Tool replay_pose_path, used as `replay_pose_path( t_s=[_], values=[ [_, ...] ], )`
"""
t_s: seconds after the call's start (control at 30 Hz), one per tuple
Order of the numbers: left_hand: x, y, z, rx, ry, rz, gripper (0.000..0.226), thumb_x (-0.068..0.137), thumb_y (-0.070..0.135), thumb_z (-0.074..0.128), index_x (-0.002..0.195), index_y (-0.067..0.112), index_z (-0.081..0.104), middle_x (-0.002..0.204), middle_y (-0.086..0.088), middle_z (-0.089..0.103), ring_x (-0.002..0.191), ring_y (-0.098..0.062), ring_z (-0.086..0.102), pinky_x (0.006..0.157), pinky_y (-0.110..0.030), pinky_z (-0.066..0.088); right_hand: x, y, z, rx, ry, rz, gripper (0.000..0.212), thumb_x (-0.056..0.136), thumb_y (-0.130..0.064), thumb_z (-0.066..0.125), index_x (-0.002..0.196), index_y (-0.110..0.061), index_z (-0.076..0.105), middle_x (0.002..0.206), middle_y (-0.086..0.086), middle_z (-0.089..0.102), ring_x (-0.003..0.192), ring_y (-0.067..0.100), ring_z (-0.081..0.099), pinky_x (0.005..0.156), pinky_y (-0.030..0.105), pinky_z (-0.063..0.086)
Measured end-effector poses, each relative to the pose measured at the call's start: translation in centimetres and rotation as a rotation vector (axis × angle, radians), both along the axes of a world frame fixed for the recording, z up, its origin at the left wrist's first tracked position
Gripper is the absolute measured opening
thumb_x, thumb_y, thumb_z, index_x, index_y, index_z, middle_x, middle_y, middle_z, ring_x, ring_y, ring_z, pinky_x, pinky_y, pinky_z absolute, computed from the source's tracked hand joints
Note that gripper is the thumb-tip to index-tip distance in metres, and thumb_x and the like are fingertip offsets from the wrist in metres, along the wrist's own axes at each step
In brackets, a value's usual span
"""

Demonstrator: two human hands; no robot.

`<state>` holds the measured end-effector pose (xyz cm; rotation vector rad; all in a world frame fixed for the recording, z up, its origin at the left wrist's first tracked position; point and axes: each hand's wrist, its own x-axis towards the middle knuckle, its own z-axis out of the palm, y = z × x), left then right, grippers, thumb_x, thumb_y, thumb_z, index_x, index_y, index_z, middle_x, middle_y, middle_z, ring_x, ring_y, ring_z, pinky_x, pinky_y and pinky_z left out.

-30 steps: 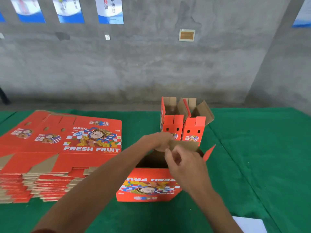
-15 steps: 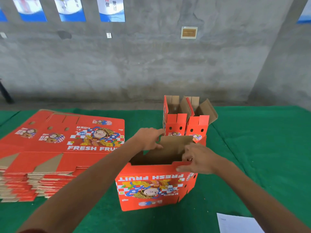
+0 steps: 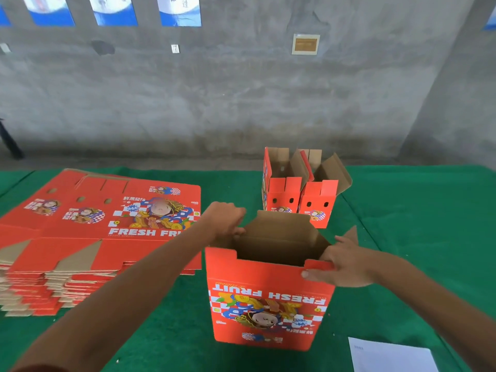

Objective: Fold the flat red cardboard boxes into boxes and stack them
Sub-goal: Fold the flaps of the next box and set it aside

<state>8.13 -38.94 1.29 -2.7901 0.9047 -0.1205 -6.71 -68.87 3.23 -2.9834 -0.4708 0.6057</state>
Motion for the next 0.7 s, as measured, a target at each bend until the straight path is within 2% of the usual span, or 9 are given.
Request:
replay_pose_path(
  t_s=[0.07, 0.13, 0.23, 0.33, 0.4, 0.47, 0.53, 0.6, 0.7],
  values=[
    [0.3, 2.5, -0.5, -0.133, 0.11, -0.023, 0.024, 0.097, 0.038, 0.065, 0.085, 0.021, 0.052, 0.079, 0.0, 0.059, 0.08, -0.028, 0.06, 0.067, -0.033, 0.034, -0.8, -1.6, -0.4, 0.071, -0.061, -0.013, 0.093, 0.084, -0.094, 0.022, 0.074, -0.012, 0.065, 0.076, 0.0, 0.068, 0.094, 0.009, 0.054, 0.12, 0.046, 0.014],
    [0.5, 4.9, -0.8, -0.237, 0.134, -0.086, 0.025, 0.096, 0.031, 0.069, 0.08, 0.021, 0.052, 0.078, 0.005, 0.056, 0.08, -0.02, 0.054, 0.072, -0.032, 0.033, -1.5, -2.4, -1.1, 0.142, -0.161, 0.023, 0.096, 0.086, -0.093, 0.021, 0.07, -0.005, 0.058, 0.068, 0.008, 0.063, 0.071, 0.011, 0.053, 0.102, 0.034, 0.03],
    [-0.7, 5.8, -1.6, -0.311, 0.026, -0.253, 0.013, 0.092, 0.021, 0.074, 0.104, 0.02, 0.068, 0.108, 0.006, 0.064, 0.101, -0.014, 0.054, 0.088, -0.034, 0.04, -1.8, -2.7, -2.4, 0.177, -0.233, -0.011, 0.094, 0.087, -0.092, 0.025, 0.069, -0.006, 0.058, 0.068, 0.011, 0.062, 0.071, 0.015, 0.056, 0.095, 0.034, 0.038],
    [-2.4, 4.3, -3.1, -0.225, 0.083, -0.412, 0.01, 0.094, 0.023, 0.07, 0.104, 0.023, 0.071, 0.109, 0.01, 0.062, 0.1, -0.01, 0.051, 0.089, -0.03, 0.04, -1.4, -2.5, -2.8, 0.16, -0.268, -0.101, 0.093, 0.076, -0.101, 0.021, 0.059, -0.014, 0.052, 0.055, 0.002, 0.049, 0.067, 0.008, 0.046, 0.086, 0.037, 0.033],
    [-3.3, 4.3, -3.8, -0.302, 0.191, -0.327, 0.013, 0.1, 0.025, 0.062, 0.098, 0.021, 0.074, 0.102, 0.015, 0.063, 0.094, -0.004, 0.051, 0.088, -0.032, 0.043, -1.1, -2.3, -2.9, 0.153, -0.304, -0.169, 0.085, 0.068, -0.104, 0.02, 0.06, -0.025, 0.05, 0.056, -0.01, 0.048, 0.07, 0.001, 0.041, 0.086, 0.037, 0.026],
    [-4.1, 5.2, -4.0, -0.54, 0.331, -0.157, 0.026, 0.103, 0.026, 0.049, 0.099, 0.024, 0.074, 0.1, 0.021, 0.065, 0.096, 0.003, 0.056, 0.089, -0.033, 0.046, -0.9, -2.2, -3.2, 0.177, -0.33, -0.259, 0.073, 0.067, -0.101, 0.033, 0.071, -0.031, 0.053, 0.067, -0.013, 0.058, 0.082, 0.003, 0.045, 0.088, 0.037, 0.028],
    [-4.9, 6.3, -4.2, -0.73, 0.409, -0.08, 0.045, 0.103, 0.036, 0.029, 0.107, 0.028, 0.073, 0.105, 0.021, 0.07, 0.104, 0.003, 0.061, 0.094, -0.031, 0.046, -1.1, -1.9, -3.5, 0.23, -0.315, -0.354, 0.059, 0.073, -0.09, 0.054, 0.082, -0.032, 0.054, 0.078, -0.014, 0.06, 0.093, 0.011, 0.043, 0.085, 0.037, 0.033],
    [-5.4, 7.2, -4.5, -0.876, 0.478, -0.001, 0.059, 0.103, 0.053, 0.02, 0.116, 0.029, 0.073, 0.113, 0.02, 0.073, 0.114, -0.001, 0.062, 0.102, -0.032, 0.044, -1.4, -1.7, -3.8, 0.199, -0.344, -0.362, 0.051, 0.079, -0.081, 0.059, 0.088, -0.031, 0.057, 0.082, -0.014, 0.06, 0.097, 0.016, 0.046, 0.087, 0.038, 0.037],
    [-5.7, 7.2, -4.2, -0.674, 0.356, 0.028, 0.069, 0.09, 0.083, 0.032, 0.128, 0.036, 0.066, 0.123, 0.027, 0.065, 0.127, -0.004, 0.054, 0.118, -0.043, 0.033, -1.8, -1.0, -4.1, 0.121, -0.384, -0.384, 0.051, 0.085, -0.076, 0.057, 0.104, -0.03, 0.068, 0.097, -0.01, 0.066, 0.103, 0.018, 0.054, 0.093, 0.04, 0.045]
  ],
)
